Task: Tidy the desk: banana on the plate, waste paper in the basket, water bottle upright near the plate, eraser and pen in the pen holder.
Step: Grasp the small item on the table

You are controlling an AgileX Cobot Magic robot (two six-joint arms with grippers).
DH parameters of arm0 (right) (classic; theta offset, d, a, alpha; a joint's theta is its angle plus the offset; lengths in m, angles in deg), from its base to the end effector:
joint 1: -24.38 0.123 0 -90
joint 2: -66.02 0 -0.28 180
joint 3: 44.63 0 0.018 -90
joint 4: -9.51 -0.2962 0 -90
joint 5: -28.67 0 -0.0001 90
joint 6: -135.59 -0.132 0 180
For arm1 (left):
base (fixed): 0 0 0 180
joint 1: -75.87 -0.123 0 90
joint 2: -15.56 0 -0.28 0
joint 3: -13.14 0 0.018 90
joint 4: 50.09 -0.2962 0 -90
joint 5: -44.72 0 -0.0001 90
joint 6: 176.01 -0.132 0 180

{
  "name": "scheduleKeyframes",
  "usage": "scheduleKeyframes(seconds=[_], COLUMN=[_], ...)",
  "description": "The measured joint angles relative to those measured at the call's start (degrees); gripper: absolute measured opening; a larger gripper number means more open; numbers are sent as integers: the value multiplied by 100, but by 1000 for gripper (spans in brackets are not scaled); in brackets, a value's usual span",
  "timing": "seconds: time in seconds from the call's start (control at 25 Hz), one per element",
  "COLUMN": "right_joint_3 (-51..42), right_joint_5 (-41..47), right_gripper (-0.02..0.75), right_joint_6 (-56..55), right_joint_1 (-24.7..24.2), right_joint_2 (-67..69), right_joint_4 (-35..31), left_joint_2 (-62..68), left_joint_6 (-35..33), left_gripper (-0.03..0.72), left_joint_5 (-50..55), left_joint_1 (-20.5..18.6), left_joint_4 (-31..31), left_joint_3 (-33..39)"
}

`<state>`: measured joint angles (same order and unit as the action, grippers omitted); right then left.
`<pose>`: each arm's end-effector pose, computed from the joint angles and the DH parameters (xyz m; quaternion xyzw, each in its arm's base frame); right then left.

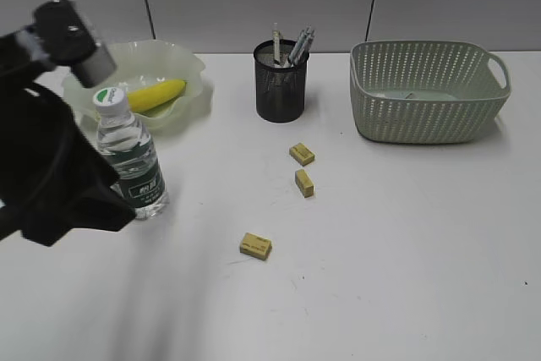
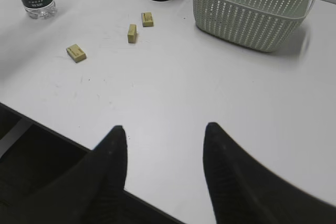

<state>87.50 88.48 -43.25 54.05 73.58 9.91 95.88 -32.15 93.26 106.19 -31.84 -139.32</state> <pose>0.0660 0.0367 0.2864 -0.2243 0.8142 0.1285 0.5199 0.2387 -0.1755 0.2090 0.4640 0.8514 -0.1274 0.2086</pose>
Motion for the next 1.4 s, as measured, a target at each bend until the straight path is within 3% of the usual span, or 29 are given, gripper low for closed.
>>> scheduleKeyframes(seconds=[0.2, 0.48, 0.92, 1.4], right_joint_3=[0, 0, 0, 0], right_joint_5=[0, 0, 0, -2], right_gripper=[384, 384, 384, 384], right_joint_6=[0, 0, 0, 0], right_joint_1=[0, 0, 0, 0], right_joint_2=[0, 0, 0, 0], right_joint_4=[0, 0, 0, 0], left_joint_2=[939, 2345, 3997, 4488], left_joint_6=[-291, -304, -566, -1171], left_gripper=[470, 483, 484, 446], left_joint_5=[-378, -505, -310, -306], left_joint_1=[644, 1310, 1370, 1401], left_joint_4=[-364, -1379, -1465, -1482], left_joint_3=[-541, -1388, -2507, -2671])
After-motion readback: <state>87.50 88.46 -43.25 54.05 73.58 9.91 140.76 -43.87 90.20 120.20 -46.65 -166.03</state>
